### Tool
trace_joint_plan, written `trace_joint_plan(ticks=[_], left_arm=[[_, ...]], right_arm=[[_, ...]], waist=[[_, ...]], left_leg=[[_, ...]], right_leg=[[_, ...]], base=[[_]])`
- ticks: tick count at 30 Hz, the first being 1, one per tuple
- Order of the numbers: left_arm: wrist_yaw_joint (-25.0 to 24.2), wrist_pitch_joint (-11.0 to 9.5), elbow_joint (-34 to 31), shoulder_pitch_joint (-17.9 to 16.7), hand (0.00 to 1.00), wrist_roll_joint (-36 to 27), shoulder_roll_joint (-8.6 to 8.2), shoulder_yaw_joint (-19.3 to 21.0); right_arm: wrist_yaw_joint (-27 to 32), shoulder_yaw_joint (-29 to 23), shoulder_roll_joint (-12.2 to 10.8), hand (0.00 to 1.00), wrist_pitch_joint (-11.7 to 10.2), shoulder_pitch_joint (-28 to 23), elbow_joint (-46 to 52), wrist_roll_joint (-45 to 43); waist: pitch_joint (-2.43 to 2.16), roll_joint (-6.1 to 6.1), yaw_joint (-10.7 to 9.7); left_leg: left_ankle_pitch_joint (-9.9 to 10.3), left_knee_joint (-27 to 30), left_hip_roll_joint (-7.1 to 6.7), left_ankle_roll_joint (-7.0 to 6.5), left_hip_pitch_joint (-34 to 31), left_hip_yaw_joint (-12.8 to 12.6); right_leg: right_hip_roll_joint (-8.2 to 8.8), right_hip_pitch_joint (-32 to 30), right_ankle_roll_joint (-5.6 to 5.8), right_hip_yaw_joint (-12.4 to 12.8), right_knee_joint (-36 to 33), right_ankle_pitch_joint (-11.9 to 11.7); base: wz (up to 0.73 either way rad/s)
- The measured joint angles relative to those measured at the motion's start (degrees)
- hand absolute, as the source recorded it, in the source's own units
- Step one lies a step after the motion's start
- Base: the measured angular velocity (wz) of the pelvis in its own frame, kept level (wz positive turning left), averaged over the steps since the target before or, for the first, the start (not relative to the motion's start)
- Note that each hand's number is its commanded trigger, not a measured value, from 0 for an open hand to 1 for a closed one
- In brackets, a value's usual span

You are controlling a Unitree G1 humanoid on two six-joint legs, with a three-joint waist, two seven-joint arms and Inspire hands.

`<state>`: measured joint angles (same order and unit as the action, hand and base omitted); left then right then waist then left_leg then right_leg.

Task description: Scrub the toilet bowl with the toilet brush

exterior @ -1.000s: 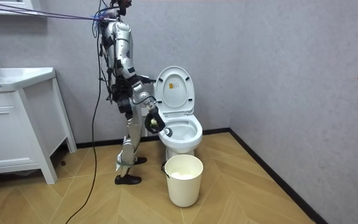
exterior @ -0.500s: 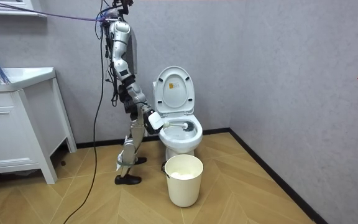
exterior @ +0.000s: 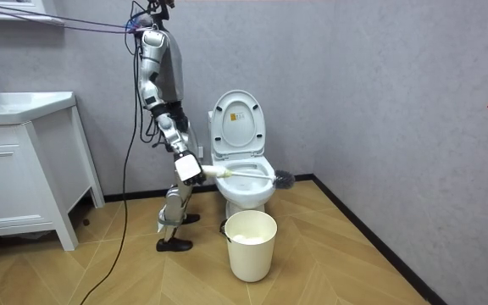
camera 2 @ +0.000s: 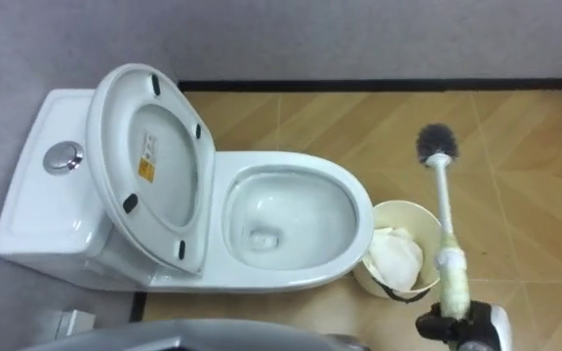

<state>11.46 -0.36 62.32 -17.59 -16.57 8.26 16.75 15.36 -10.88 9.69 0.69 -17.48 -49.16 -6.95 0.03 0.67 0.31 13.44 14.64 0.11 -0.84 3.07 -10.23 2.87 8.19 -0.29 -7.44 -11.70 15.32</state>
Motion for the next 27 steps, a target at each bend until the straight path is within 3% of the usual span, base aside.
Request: trace_joint_plan(ticks=[1, 2, 3, 9, 13, 16, 22, 27], left_arm=[[-0.54, 0.0, 0.19, 0.1, 0.0, 0.74, 0.03, -0.02], [-0.9, 0.0, 0.33, 0.22, 0.0, 1.34, 0.04, -0.13], [-1.34, 0.0, 0.64, 0.63, 0.0, 3.1, 0.04, -0.37], [-3.28, 0.42, 0.53, 0.89, 0.0, 10.64, 0.04, -3.76], [-3.05, 1.31, 0.46, 2.41, 0.0, 21.57, 0.05, -3.62], [-2.47, 1.44, -0.26, 2.56, 0.0, 26.12, 0.06, -4.01], [-1.65, 2.56, -0.4, 3.07, 0.0, 32.53, 0.13, -5.2], [-2.01, 4.15, -0.32, 3.13, 0.0, 32.51, 0.11, -5.41]], right_arm=[[0.0, 0.0, -0.04, 0.66, -0.08, 0.05, -0.14, -0.1], [-0.01, 0.03, -0.07, 0.09, -0.1, 0.05, -0.16, -0.16], [-0.05, 0.04, -0.23, 0.0, -0.16, 0.07, -0.35, -0.07], [-0.61, 0.13, -1.09, 0.0, -0.56, 1.17, -4.22, -0.05], [-0.49, 0.11, -1.15, 0.0, -0.55, 1.83, -8.41, -0.13], [-0.45, 0.11, -1.17, 0.0, -0.32, 1.48, -10.0, -0.08], [-0.47, 0.3, -1.1, 0.0, 0.2, 2.65, -14.56, -3.23], [-0.46, 1.05, -1.06, 0.0, 0.93, 3.0, -15.68, -7.77]], waist=[[-0.02, 0.03, -0.15], [-0.02, 0.05, -0.25], [0.0, 0.13, -0.45], [-0.02, 0.5, -1.63], [0.12, 0.33, -1.67], [0.19, 0.05, -1.92], [0.06, 0.11, -2.53], [0.06, 0.52, -2.88]], left_leg=[[0.0, -0.03, 0.01, 0.01, 0.21, -0.33], [0.0, -0.04, 0.0, 0.01, 0.26, -0.24], [0.0, -0.24, -0.02, 0.01, 0.38, -0.21], [-0.01, -0.24, -0.03, 0.02, 0.59, -0.42], [0.0, -0.21, 0.01, 0.01, 0.82, -0.6], [0.01, -0.32, 0.06, 0.0, 1.04, -0.62], [-0.01, -0.99, 0.04, 0.03, 1.49, -0.76], [0.0, -1.07, -0.07, 0.03, 1.57, -0.76]], right_leg=[[-0.06, 0.01, 0.0, 0.34, -0.03, 0.0], [-0.07, 0.06, 0.0, 0.36, -0.01, 0.0], [-0.08, 0.13, 0.0, 0.44, 0.01, 0.0], [-0.12, 0.18, 0.0, 0.96, 0.04, 0.0], [-0.26, 0.46, 0.12, 1.77, 0.21, -0.07], [-0.39, 0.95, 0.24, 1.91, 0.95, -0.26], [-0.47, 1.05, 0.23, 1.98, 0.93, -0.26], [-0.42, 1.12, 0.23, 2.01, 1.05, -0.26]], base=[[-0.15], [-0.09], [0.0], [0.0], [0.0], [0.0], [-0.01], [0.0]])
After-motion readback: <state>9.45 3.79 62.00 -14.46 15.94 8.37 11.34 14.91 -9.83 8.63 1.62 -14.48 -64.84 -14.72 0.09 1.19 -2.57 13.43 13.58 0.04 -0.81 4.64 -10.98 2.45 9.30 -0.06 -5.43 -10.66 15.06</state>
